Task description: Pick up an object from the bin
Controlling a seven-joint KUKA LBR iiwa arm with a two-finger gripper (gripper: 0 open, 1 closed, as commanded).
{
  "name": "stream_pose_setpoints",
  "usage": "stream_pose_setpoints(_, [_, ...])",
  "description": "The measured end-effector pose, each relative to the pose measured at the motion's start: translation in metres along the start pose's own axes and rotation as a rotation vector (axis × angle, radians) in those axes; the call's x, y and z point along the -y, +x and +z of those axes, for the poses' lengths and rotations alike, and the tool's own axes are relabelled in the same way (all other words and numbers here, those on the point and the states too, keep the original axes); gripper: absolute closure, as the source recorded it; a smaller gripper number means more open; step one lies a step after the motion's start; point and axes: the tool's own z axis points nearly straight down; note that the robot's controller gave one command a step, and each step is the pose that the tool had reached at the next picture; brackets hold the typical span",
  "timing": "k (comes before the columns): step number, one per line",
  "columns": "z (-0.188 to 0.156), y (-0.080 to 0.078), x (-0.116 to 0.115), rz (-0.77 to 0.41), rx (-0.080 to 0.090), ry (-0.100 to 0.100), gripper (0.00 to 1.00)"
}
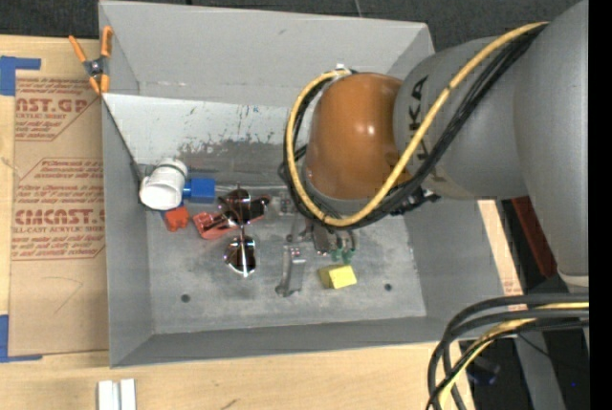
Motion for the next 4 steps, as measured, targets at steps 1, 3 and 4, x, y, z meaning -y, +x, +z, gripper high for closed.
stream_pose_setpoints(1, [0.025, 0.007, -0.017, -0.031, -0.003, 0.000, 0.00])
stream_pose_setpoints(3, [-0.001, -0.054, 0.014, 0.135, -0.003, 0.003, 0.00])
stream_pose_setpoints(4, [-0.008, -0.059, 0.006, 0.080, 0.007, -0.004, 0.00])
